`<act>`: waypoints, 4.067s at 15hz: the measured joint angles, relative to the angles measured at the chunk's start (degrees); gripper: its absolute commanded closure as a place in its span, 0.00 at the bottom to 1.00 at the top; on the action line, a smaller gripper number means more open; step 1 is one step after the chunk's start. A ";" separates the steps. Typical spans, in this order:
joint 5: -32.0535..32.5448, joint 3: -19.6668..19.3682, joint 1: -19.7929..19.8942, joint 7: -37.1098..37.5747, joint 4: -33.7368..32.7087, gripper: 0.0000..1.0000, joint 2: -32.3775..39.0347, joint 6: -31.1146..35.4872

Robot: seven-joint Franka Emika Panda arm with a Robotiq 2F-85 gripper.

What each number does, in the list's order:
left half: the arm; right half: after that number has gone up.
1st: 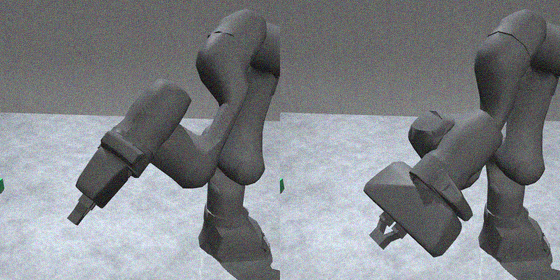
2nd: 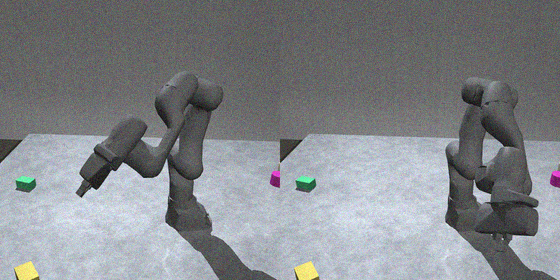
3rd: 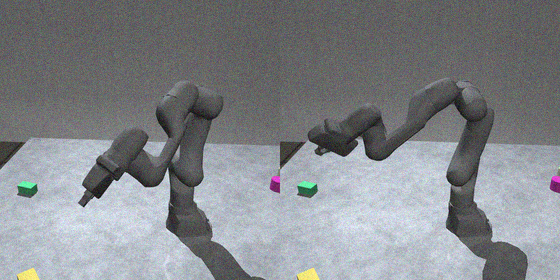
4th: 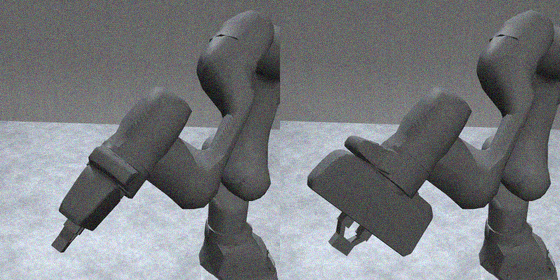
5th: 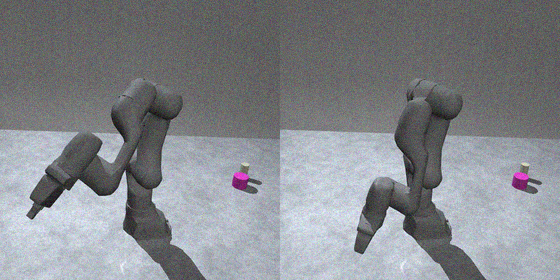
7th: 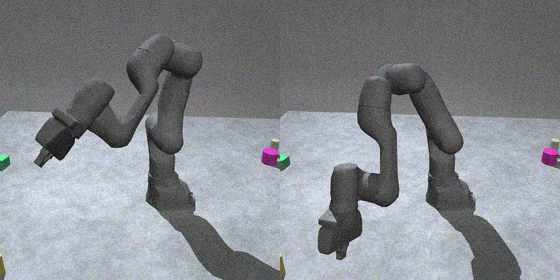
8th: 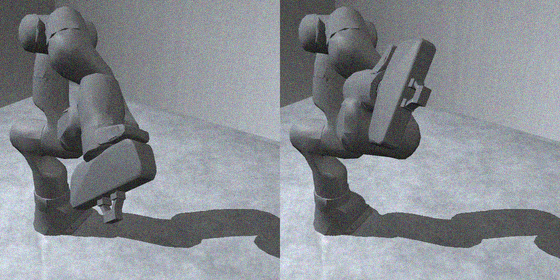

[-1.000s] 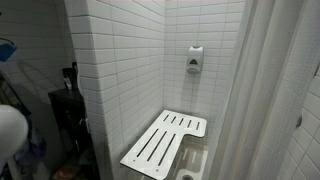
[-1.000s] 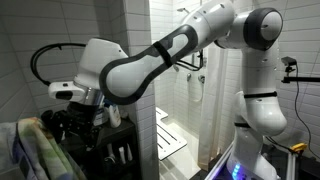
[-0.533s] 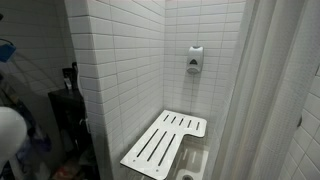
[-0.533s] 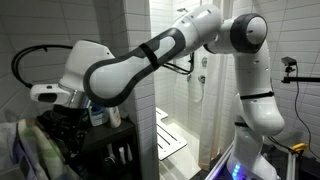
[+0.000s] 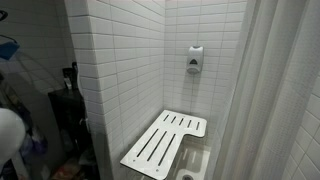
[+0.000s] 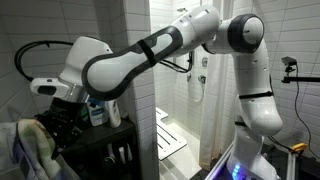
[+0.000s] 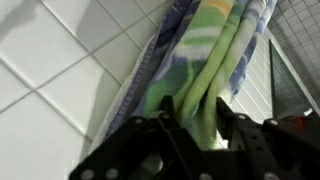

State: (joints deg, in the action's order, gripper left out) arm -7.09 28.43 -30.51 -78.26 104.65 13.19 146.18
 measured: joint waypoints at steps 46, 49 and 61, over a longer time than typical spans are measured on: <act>19.34 -1.26 2.39 29.38 -8.24 0.98 -35.72 -37.69; 19.35 -3.95 2.62 31.82 -3.90 0.98 -42.02 -42.28; 19.33 -16.99 2.73 41.78 23.86 0.98 -71.40 -47.07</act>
State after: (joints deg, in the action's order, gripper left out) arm 12.24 11.45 -27.78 -36.49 128.50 -58.21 99.11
